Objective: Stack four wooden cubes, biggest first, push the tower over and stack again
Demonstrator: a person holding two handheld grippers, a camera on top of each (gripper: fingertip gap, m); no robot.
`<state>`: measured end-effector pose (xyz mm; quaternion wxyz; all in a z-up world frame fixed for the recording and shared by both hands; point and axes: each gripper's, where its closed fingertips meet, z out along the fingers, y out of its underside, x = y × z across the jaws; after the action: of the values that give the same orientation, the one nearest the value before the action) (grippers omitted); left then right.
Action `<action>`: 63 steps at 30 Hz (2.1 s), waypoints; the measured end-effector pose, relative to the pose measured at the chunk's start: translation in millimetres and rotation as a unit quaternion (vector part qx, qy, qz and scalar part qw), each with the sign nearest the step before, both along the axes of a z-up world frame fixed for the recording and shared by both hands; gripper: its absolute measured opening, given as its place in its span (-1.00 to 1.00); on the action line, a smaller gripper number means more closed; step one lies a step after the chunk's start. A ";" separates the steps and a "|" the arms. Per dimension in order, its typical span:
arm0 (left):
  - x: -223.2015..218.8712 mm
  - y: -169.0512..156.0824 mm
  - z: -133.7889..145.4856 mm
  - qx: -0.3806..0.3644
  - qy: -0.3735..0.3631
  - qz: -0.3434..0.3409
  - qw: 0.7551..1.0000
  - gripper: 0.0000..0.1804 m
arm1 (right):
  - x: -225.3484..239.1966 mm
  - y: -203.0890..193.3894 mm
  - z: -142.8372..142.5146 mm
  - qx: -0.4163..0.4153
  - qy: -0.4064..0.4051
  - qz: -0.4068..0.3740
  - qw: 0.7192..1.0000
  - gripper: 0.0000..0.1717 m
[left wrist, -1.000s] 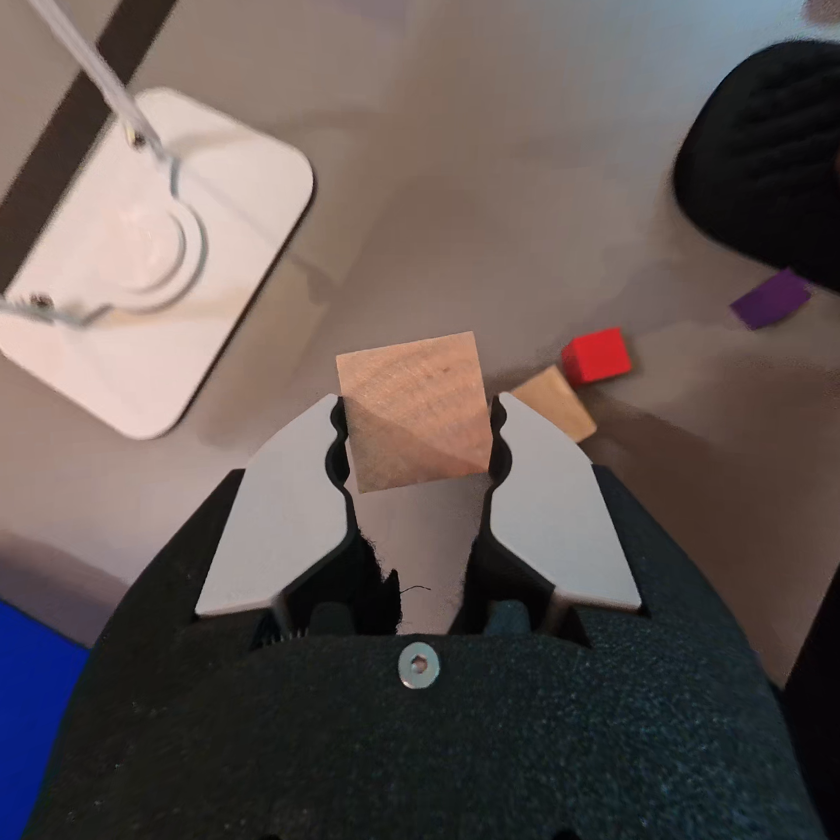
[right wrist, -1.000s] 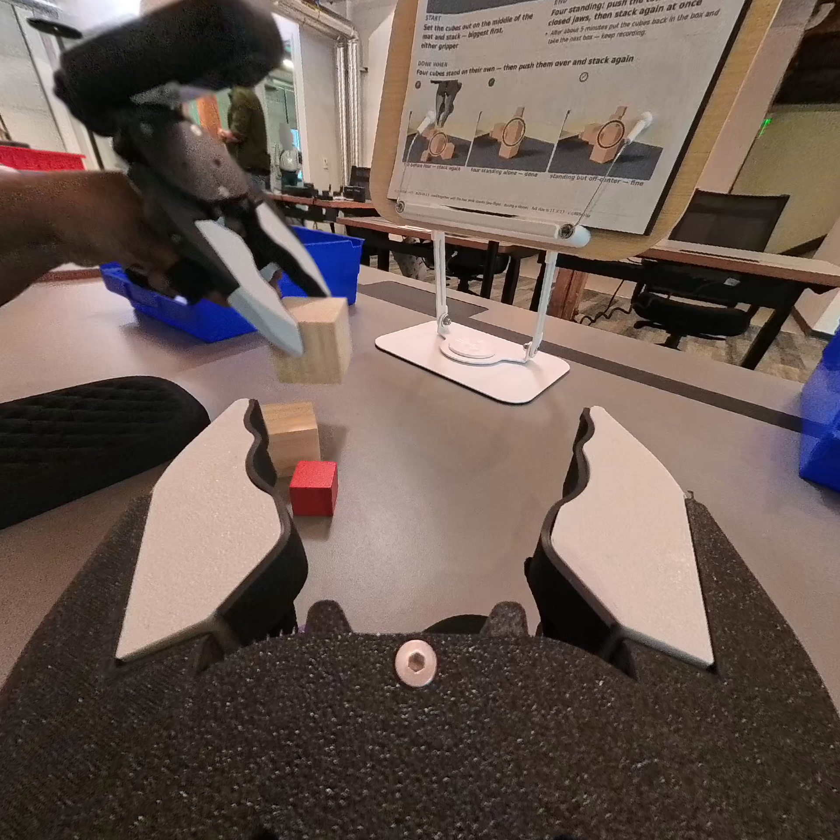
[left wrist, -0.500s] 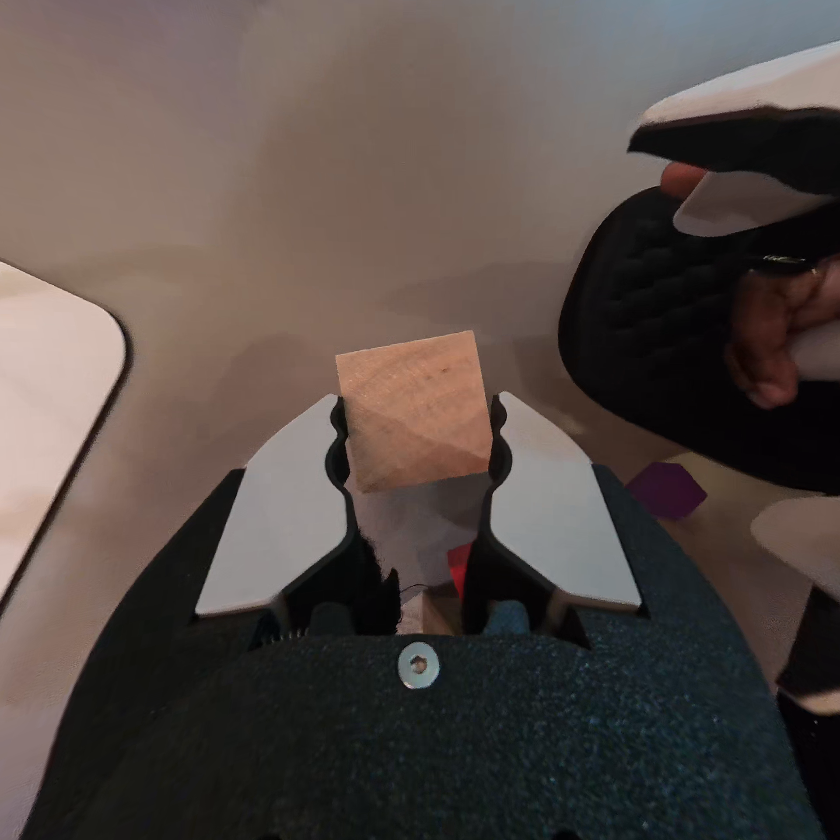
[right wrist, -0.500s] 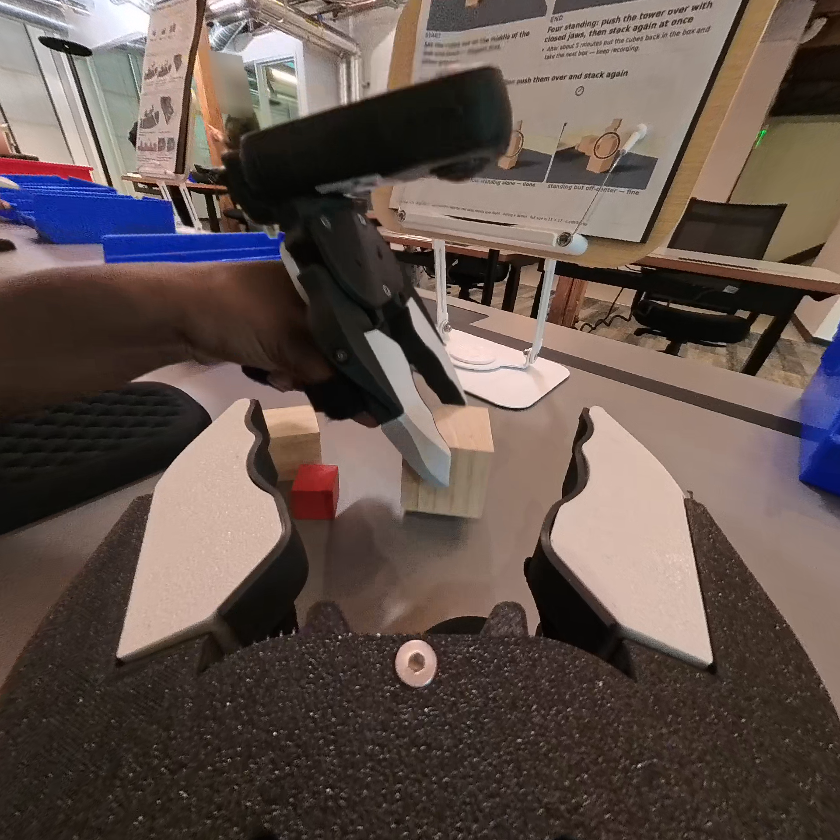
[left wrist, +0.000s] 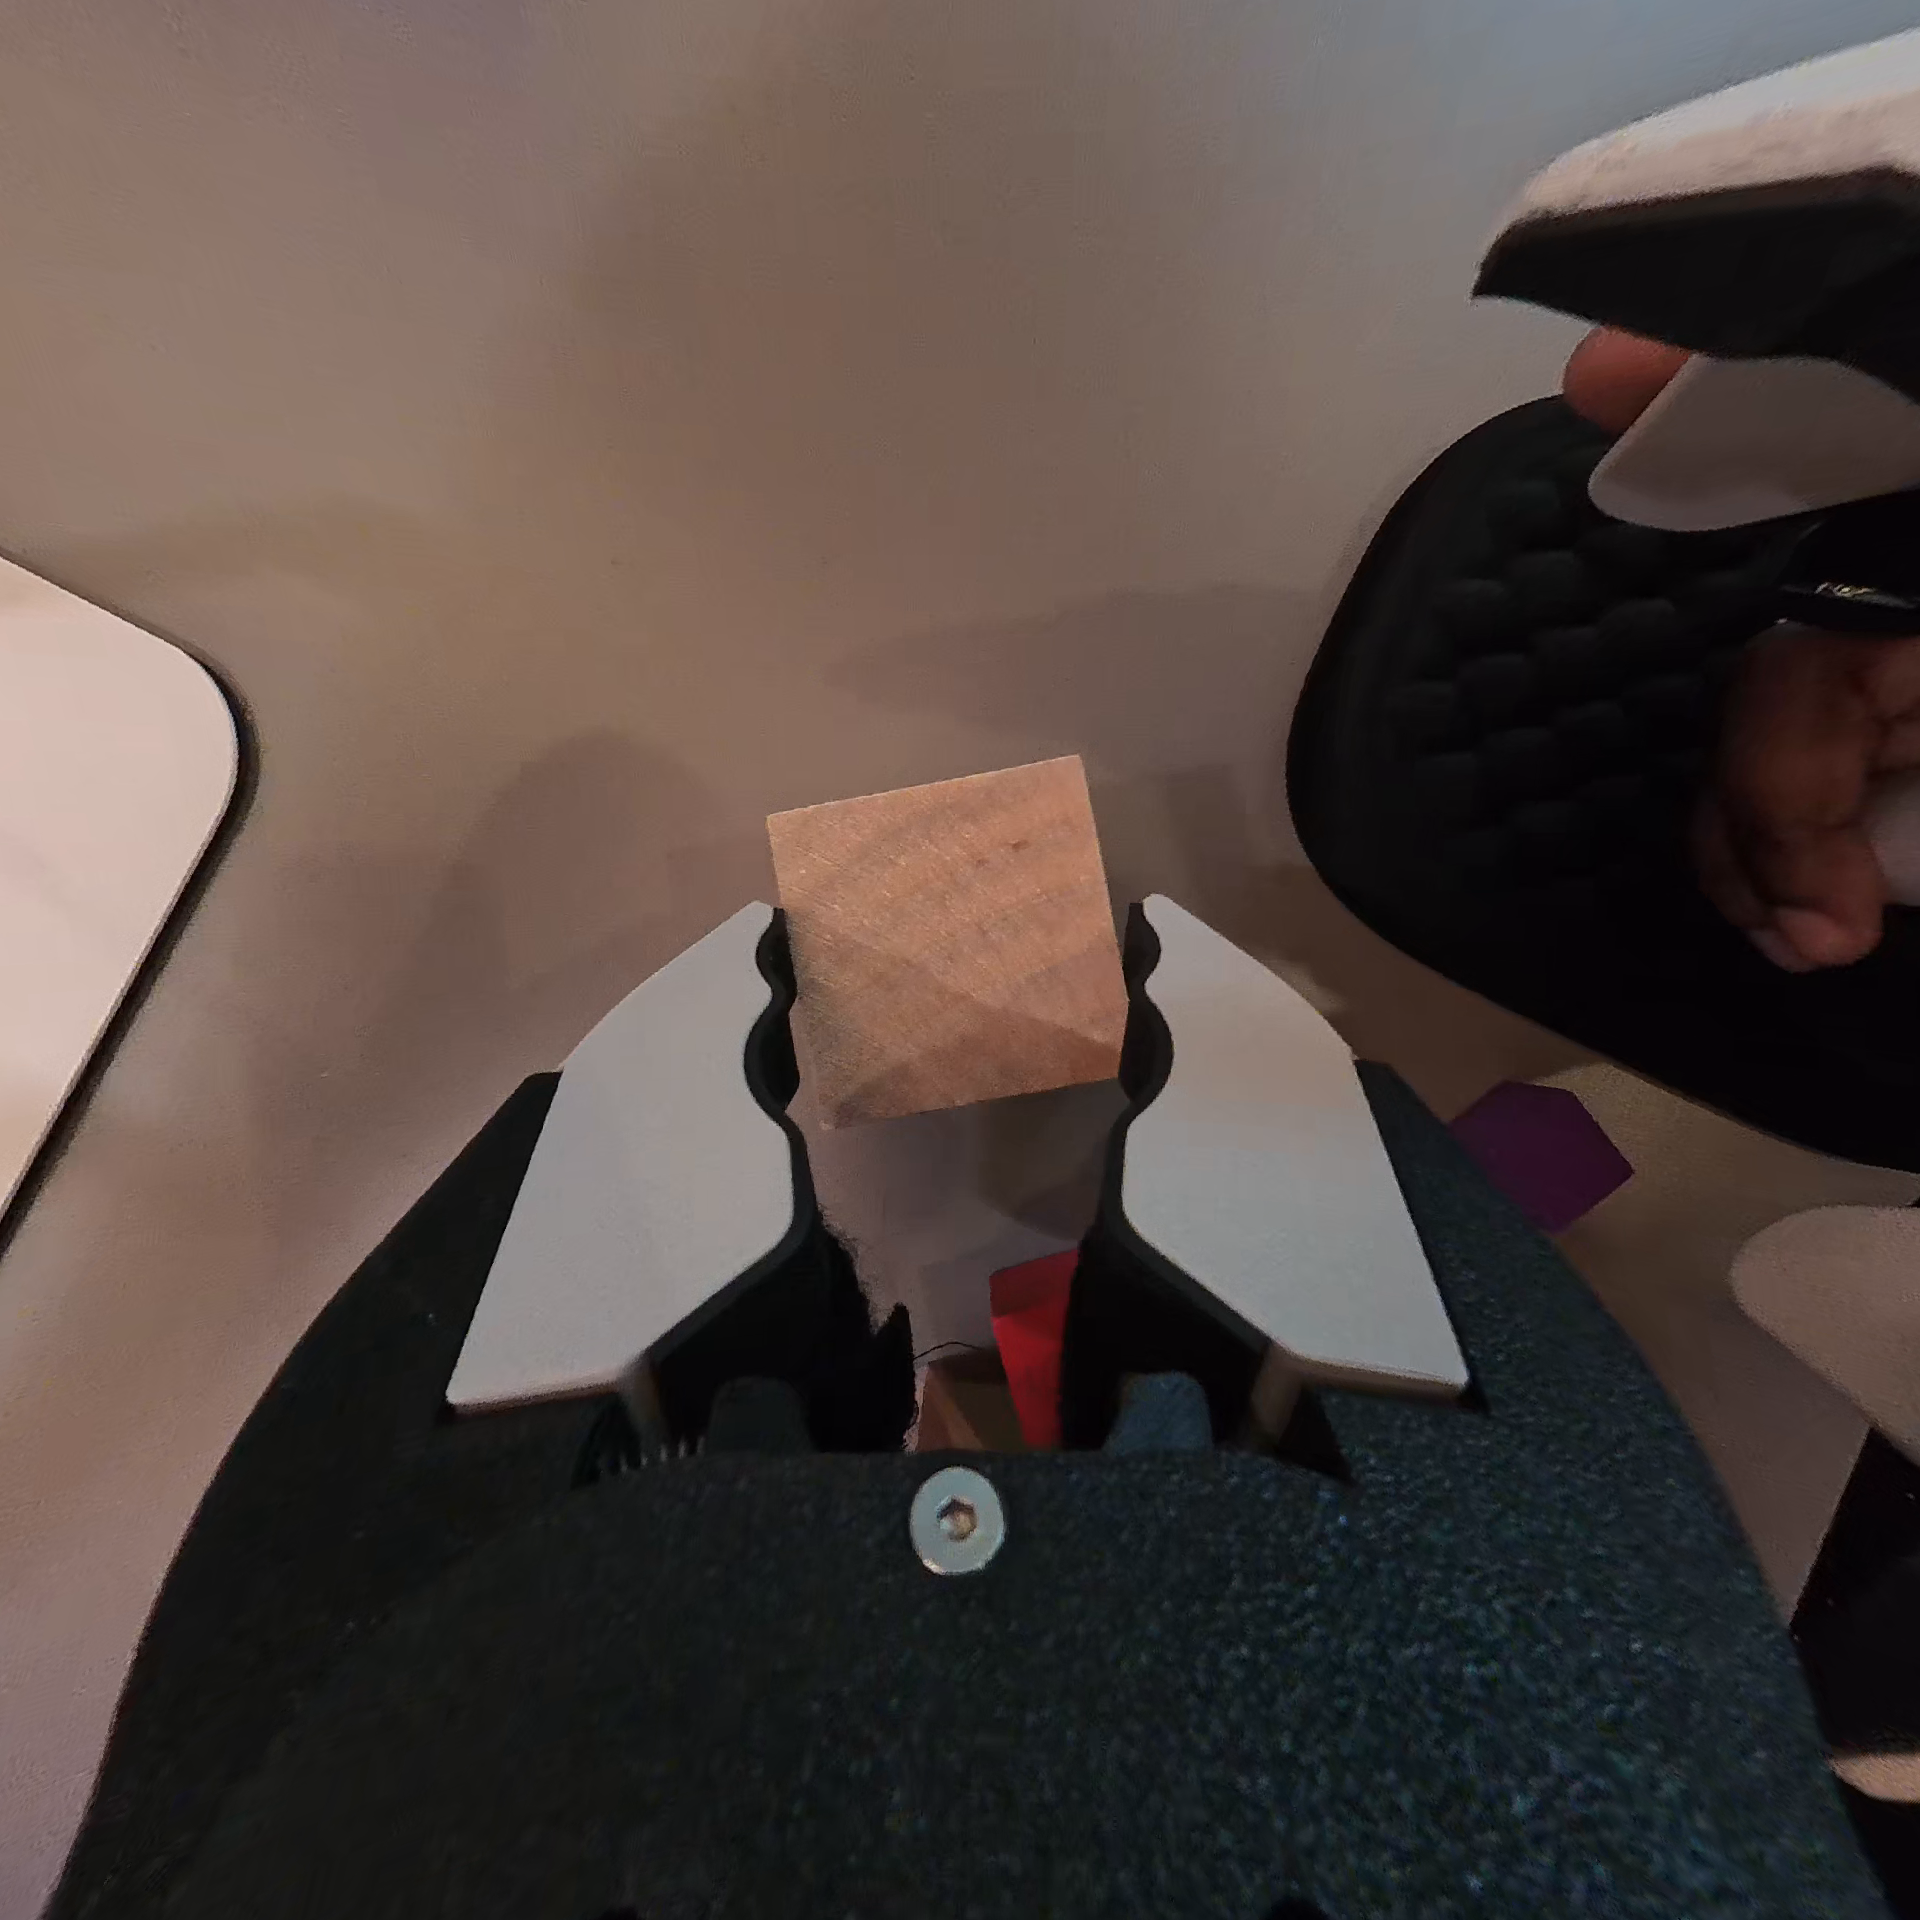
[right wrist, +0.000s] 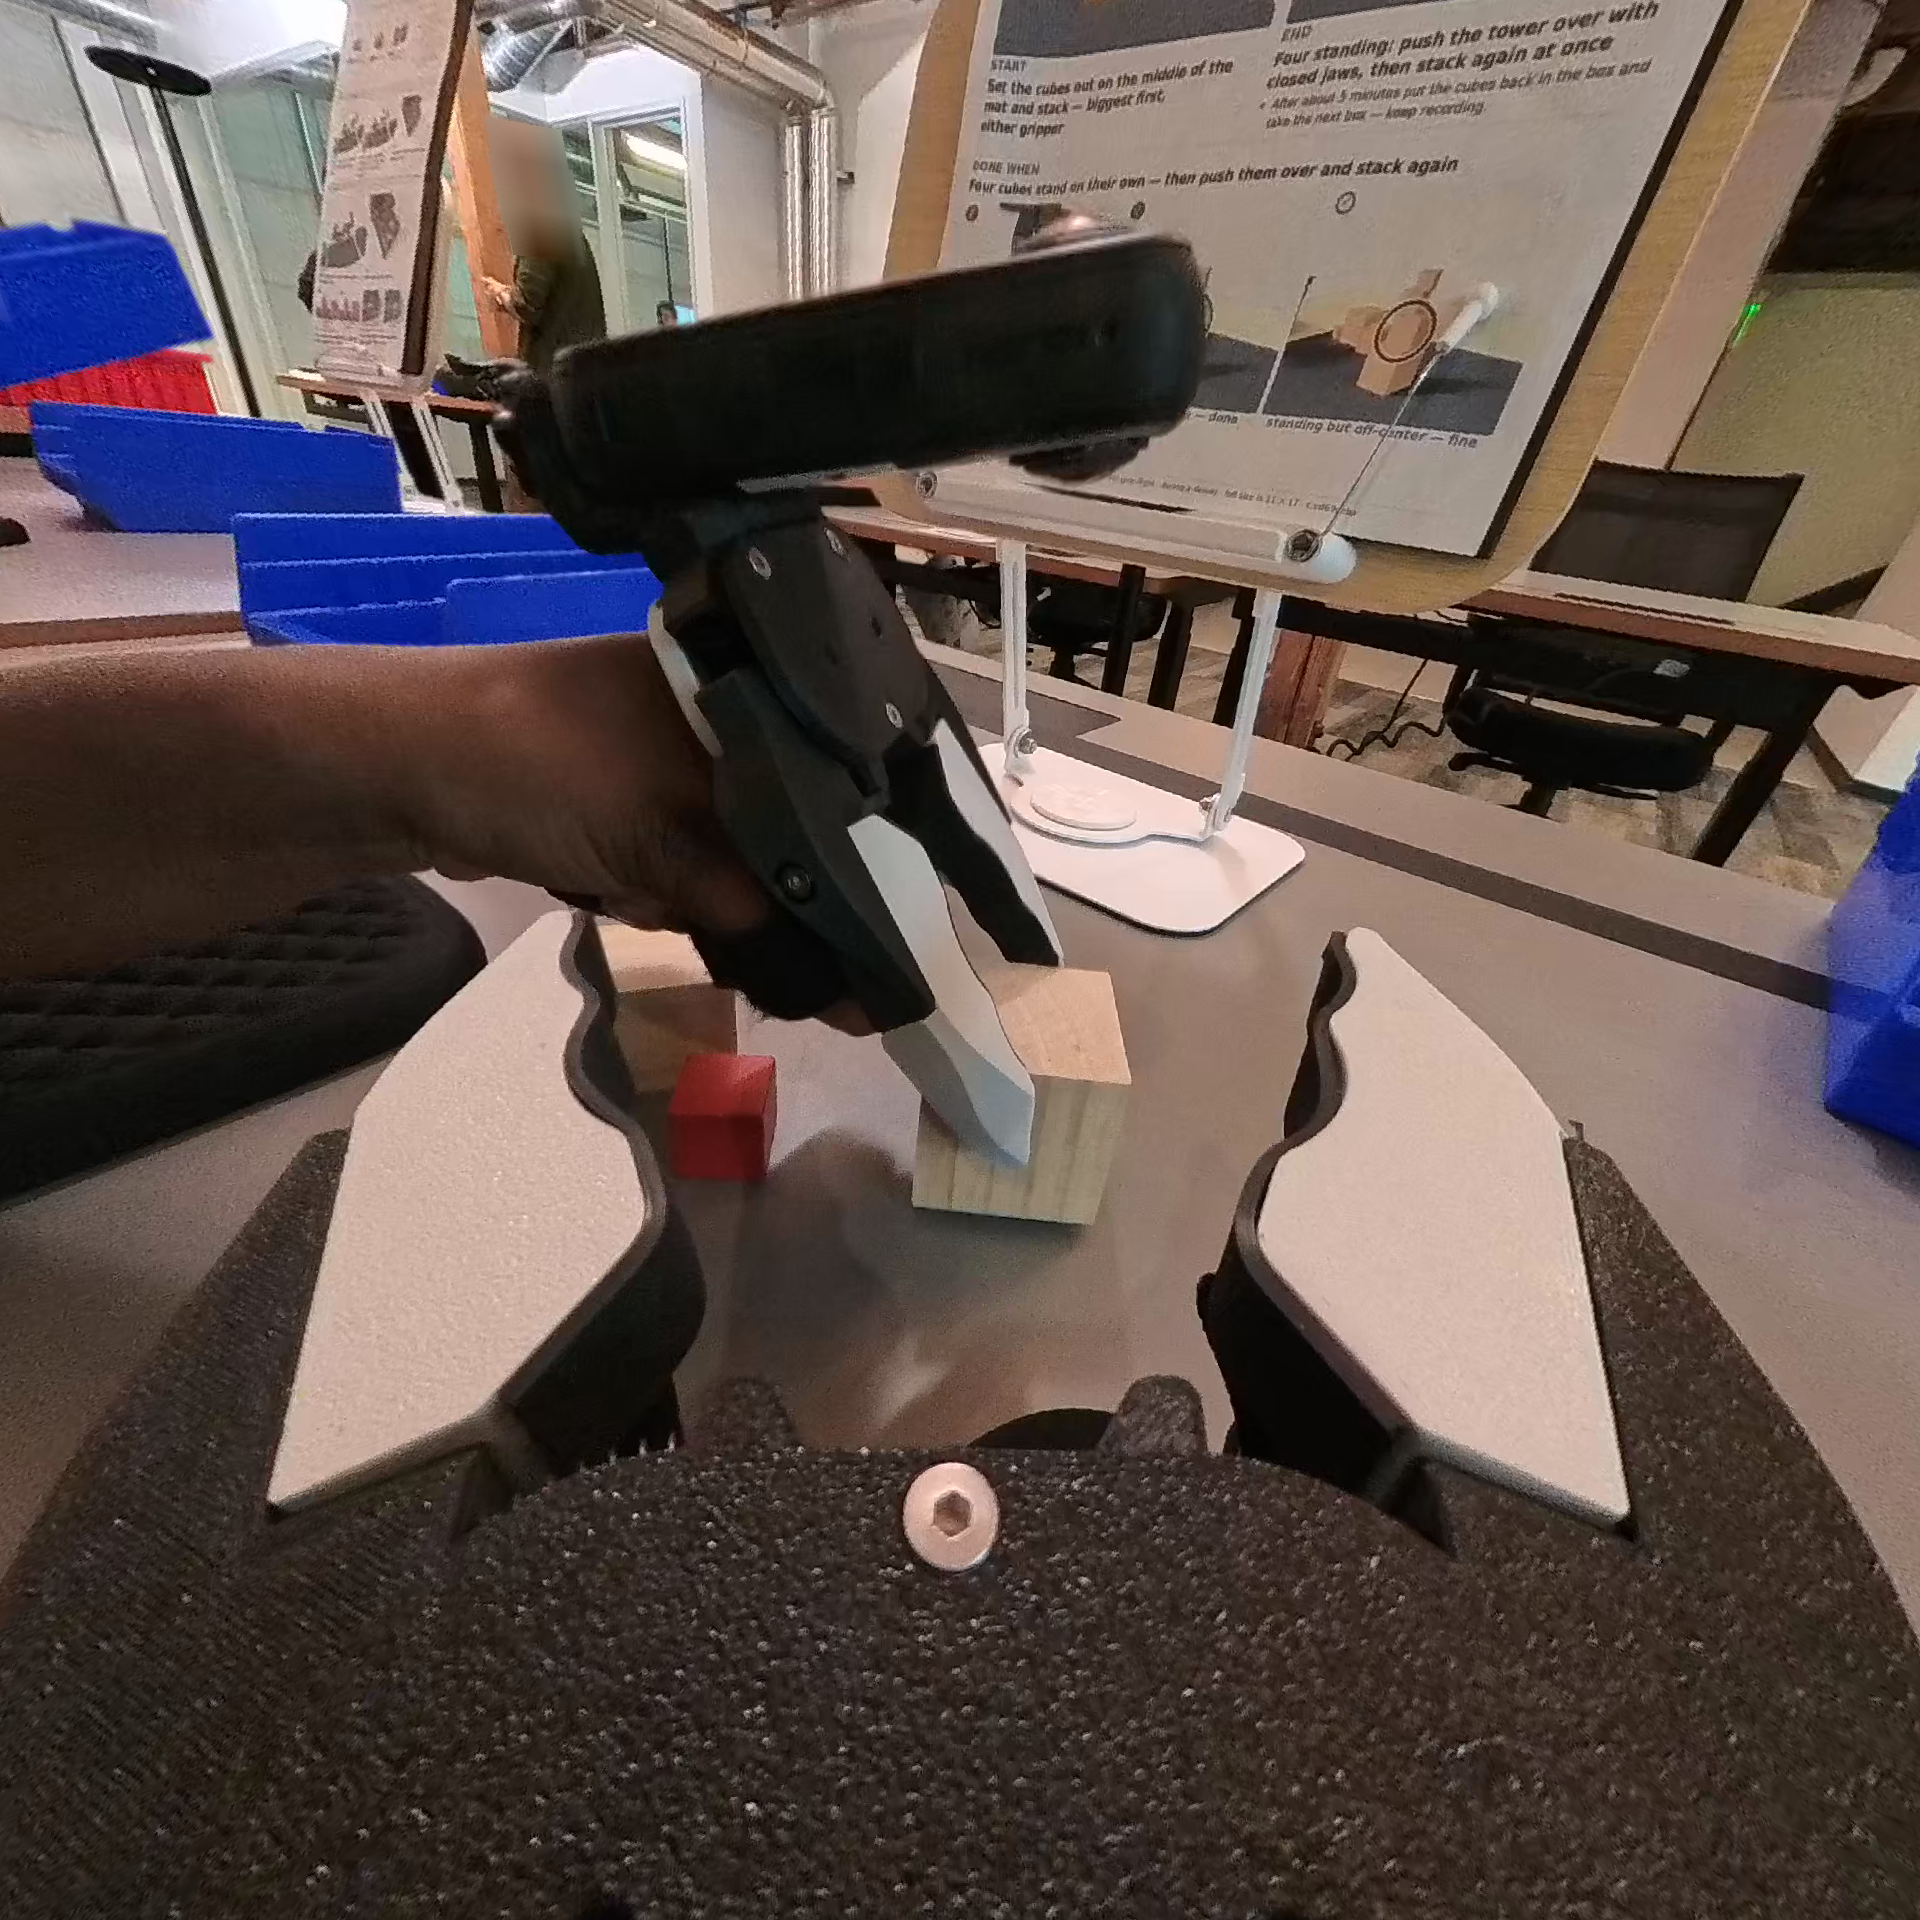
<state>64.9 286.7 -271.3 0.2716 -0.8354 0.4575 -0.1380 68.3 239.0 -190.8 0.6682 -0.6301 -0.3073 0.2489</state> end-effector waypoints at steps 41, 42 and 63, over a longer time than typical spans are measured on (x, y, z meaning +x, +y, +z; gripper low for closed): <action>-110.6 -63.4 -1.6 -0.033 0.170 -0.503 0.847 -0.55 | -0.2 0.4 -0.6 -0.009 0.006 0.007 1.000 0.43; -109.4 -62.6 3.2 -0.032 0.173 -0.508 0.843 -0.54 | -0.1 0.5 -0.6 -0.010 0.006 0.007 1.000 0.43; -11.7 -12.4 63.3 0.039 0.186 -0.667 0.720 -0.55 | 2.4 6.0 -3.1 -0.038 0.017 0.004 0.999 0.43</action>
<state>53.2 274.3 -208.0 0.0515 -0.3111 0.9429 -0.1076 70.7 245.0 -193.9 0.6482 -0.6492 -0.2888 0.2739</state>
